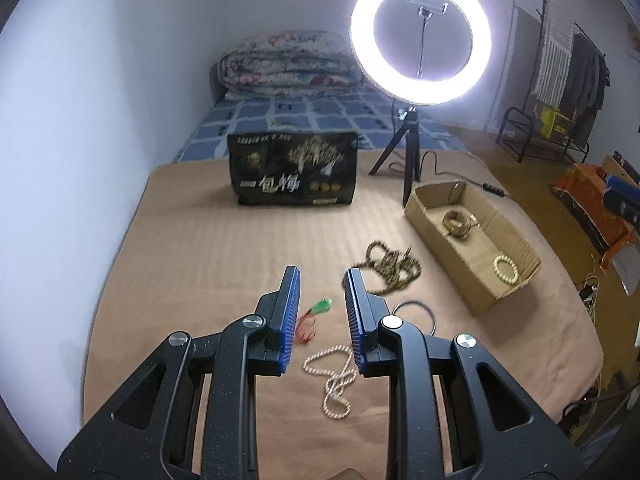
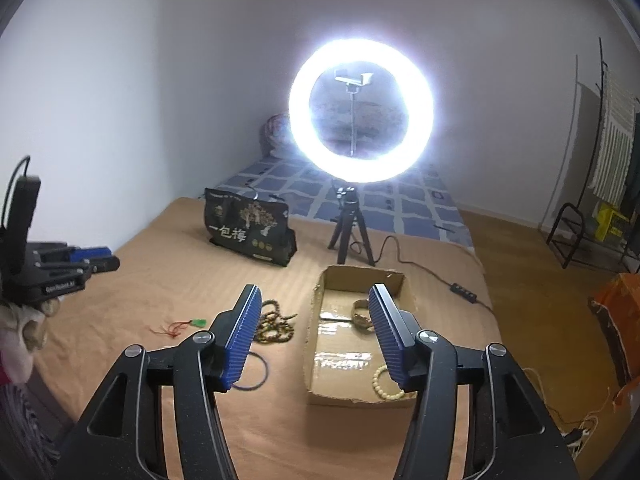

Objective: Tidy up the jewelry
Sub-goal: 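Lift both open tools out of the box back over the jewelry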

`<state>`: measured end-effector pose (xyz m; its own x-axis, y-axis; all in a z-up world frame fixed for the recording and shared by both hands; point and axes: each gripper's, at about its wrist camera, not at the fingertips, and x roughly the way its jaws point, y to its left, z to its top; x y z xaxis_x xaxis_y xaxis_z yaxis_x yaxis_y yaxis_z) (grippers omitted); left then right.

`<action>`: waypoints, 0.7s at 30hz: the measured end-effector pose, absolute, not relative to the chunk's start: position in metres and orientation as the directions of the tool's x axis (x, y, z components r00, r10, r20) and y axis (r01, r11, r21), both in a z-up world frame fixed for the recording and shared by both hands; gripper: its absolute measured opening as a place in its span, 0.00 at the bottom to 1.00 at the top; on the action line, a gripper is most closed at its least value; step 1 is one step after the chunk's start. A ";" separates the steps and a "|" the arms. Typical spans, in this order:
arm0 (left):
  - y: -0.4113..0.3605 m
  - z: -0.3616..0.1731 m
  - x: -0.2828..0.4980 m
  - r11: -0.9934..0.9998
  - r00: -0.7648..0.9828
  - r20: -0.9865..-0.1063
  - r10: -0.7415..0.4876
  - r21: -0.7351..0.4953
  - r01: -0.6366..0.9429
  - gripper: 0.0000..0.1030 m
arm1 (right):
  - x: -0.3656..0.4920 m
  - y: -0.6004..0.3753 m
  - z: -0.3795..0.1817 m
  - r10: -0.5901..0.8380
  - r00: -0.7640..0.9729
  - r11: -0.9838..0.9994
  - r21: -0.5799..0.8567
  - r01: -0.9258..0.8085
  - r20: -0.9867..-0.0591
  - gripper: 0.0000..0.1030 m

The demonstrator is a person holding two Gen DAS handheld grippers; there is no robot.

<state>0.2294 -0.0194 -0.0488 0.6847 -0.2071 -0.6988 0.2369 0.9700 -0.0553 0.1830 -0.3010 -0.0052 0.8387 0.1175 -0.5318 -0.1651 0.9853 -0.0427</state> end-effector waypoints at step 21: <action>-0.004 -0.164 0.208 0.955 0.490 -0.831 -0.265 -0.155 0.253 0.41 | 0.203 -0.256 -0.154 0.220 0.608 0.975 0.187 -0.119 -0.763 0.71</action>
